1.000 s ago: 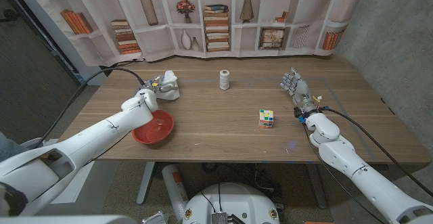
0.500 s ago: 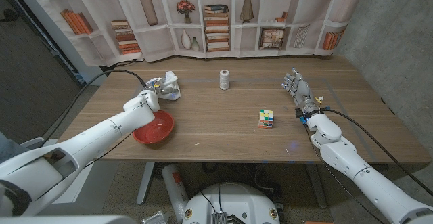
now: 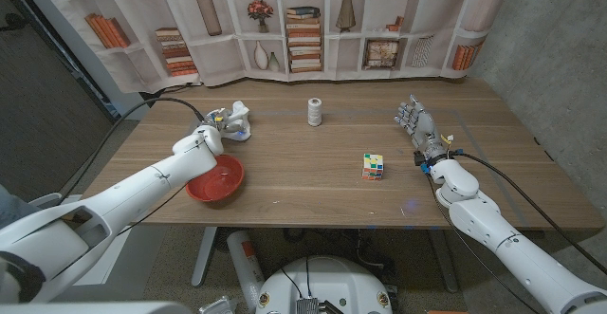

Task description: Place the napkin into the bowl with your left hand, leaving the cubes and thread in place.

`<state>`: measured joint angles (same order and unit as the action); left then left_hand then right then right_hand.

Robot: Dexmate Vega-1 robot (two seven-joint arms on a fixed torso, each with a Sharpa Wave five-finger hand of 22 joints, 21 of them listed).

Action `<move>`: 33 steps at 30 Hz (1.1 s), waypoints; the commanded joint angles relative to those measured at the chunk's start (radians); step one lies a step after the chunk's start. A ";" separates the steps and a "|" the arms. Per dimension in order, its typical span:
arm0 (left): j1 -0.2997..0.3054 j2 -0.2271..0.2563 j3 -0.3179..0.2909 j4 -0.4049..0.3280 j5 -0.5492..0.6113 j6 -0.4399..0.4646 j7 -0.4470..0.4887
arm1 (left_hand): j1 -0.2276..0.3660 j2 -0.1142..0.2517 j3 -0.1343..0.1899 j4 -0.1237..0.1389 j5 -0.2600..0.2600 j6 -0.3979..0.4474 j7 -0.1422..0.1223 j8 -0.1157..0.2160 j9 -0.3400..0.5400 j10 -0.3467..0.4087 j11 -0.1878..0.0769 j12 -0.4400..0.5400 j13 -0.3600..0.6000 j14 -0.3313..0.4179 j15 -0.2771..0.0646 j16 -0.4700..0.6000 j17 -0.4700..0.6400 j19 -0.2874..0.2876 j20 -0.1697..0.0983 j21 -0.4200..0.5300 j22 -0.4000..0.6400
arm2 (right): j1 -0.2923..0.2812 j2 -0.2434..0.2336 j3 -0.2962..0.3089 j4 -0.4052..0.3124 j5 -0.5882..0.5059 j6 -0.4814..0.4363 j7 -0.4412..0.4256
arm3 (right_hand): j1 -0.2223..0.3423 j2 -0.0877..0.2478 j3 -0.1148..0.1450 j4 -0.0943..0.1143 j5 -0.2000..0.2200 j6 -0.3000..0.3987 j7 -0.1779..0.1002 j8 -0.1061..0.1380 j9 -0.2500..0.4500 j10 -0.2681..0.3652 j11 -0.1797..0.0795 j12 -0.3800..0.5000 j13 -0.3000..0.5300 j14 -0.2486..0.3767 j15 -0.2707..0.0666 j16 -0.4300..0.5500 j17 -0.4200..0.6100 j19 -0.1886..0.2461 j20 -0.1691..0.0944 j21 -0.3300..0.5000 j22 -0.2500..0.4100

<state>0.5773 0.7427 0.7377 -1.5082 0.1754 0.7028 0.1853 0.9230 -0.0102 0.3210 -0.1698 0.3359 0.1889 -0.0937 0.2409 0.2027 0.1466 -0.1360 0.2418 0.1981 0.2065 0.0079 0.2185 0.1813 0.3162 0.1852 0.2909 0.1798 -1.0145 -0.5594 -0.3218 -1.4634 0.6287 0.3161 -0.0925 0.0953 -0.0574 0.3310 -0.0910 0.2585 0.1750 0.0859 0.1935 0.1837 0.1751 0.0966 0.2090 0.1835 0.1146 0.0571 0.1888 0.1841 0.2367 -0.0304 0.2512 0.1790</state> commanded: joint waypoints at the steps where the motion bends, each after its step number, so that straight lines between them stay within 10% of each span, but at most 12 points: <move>1: 0.005 -0.011 -0.010 0.012 -0.005 0.011 0.049 | 0.098 0.043 0.037 -0.002 -0.045 0.038 0.020 0.013 0.004 0.039 0.003 0.005 0.004 0.045 -0.004 0.001 0.004 0.182 0.030 0.013 0.003 | 0.005 0.007 -0.006 -0.002 -0.007 -0.005 -0.008 | 0.002 0.008 -0.006 -0.001 -0.002 0.009 -0.003 0.001 0.004 0.005 0.003 0.002 0.002 0.011 -0.001 0.000 0.001 0.006 0.006 -0.002 0.004; 9: 0.028 -0.041 -0.039 0.032 -0.004 0.009 0.153 | 0.273 0.119 0.117 -0.005 -0.136 0.156 0.038 0.041 0.009 0.155 0.014 0.023 0.008 0.169 -0.044 0.018 0.016 0.322 0.016 0.043 0.003 | 0.020 0.014 -0.014 0.006 -0.011 -0.010 -0.006 | 0.002 0.009 -0.007 -0.001 -0.002 0.010 -0.003 0.002 0.004 0.005 0.002 0.001 0.002 0.011 -0.002 0.000 0.001 0.006 0.006 -0.005 0.004; 23: 0.047 -0.053 -0.063 0.037 -0.005 0.004 0.241 | 0.408 0.127 0.180 0.006 -0.142 0.431 0.043 0.117 0.015 0.390 0.011 0.065 0.014 0.374 -0.128 0.060 0.042 0.489 -0.116 0.095 0.002 | 0.045 0.021 -0.026 0.018 -0.015 -0.020 0.003 | 0.002 0.010 -0.008 -0.001 -0.002 0.010 -0.005 0.002 0.004 0.005 0.001 0.001 0.002 0.012 -0.003 0.000 0.001 0.008 0.006 -0.008 0.004; 33: 0.031 -0.047 -0.055 0.035 -0.015 0.018 0.212 | 0.447 0.133 0.196 0.004 -0.140 0.532 0.063 0.146 0.016 0.466 0.021 0.075 0.023 0.440 -0.149 0.074 0.058 0.480 -0.197 0.095 0.004 | 0.054 0.023 -0.030 0.028 -0.017 -0.022 0.007 | 0.002 0.010 -0.010 -0.002 -0.003 0.010 -0.004 0.002 0.004 0.005 0.000 0.001 0.002 0.012 -0.002 0.000 0.001 0.009 0.006 -0.011 0.004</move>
<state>0.6177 0.6948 0.6831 -1.4747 0.1648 0.7187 0.3906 1.3568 0.1211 0.5062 -0.1656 0.1981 0.7049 -0.0315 0.3784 0.2166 0.5967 -0.1179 0.3115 0.2167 0.6281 -0.0589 0.2820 0.2345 0.7933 0.0036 0.3880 0.1827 -0.9723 -0.5400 -0.3459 -1.4453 0.6142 0.2984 -0.0895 0.0953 -0.0575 0.3225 -0.0908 0.2585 0.1787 0.0822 0.1935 0.1837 0.1751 0.0966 0.2090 0.1835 0.1145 0.0570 0.1888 0.1839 0.2403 -0.0268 0.2435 0.1790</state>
